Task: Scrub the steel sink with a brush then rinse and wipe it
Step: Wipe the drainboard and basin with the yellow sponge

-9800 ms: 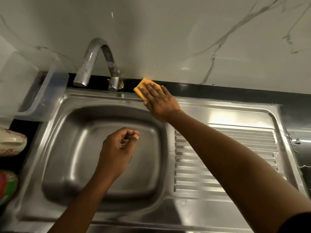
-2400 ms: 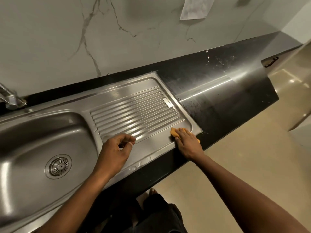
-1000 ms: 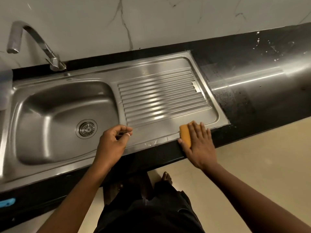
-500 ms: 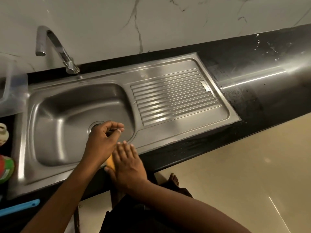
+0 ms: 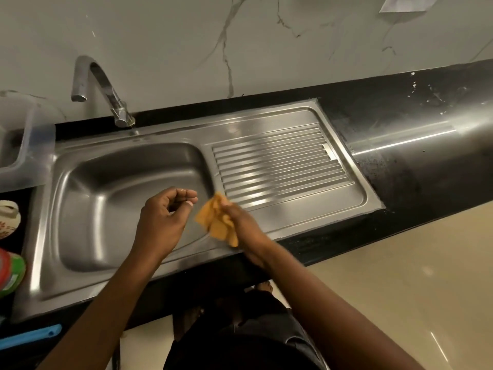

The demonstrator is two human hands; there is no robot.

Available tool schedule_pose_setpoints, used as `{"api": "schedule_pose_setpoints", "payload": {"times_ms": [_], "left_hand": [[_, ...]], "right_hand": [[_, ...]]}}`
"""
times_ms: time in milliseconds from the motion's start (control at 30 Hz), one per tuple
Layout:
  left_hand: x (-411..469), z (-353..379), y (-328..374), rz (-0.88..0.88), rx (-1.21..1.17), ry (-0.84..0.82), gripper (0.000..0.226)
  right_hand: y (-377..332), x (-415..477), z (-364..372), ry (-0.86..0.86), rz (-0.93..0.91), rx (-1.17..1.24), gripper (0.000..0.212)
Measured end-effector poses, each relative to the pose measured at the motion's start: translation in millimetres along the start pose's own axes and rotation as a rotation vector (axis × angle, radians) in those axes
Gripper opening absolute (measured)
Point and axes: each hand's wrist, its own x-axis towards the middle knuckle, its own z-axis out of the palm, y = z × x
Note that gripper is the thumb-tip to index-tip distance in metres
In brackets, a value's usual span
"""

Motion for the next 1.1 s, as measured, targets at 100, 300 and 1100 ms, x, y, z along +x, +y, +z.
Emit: {"api": "schedule_pose_setpoints", "payload": {"times_ms": [100, 300, 1100], "left_hand": [[5.3, 16.3, 6.7, -0.006, -0.034, -0.015, 0.019], [18.3, 52.3, 19.2, 0.001, -0.034, -0.072, 0.021], [37.3, 83.6, 7.1, -0.016, 0.060, -0.182, 0.025]], "right_hand": [[-27.4, -2.0, -93.5, 0.254, -0.087, 0.022, 0.032], [-65.2, 5.0, -226.9, 0.537, -0.054, 0.207, 0.029], [-1.8, 30.9, -240.9, 0.533, 0.041, -1.367, 0.080]]}}
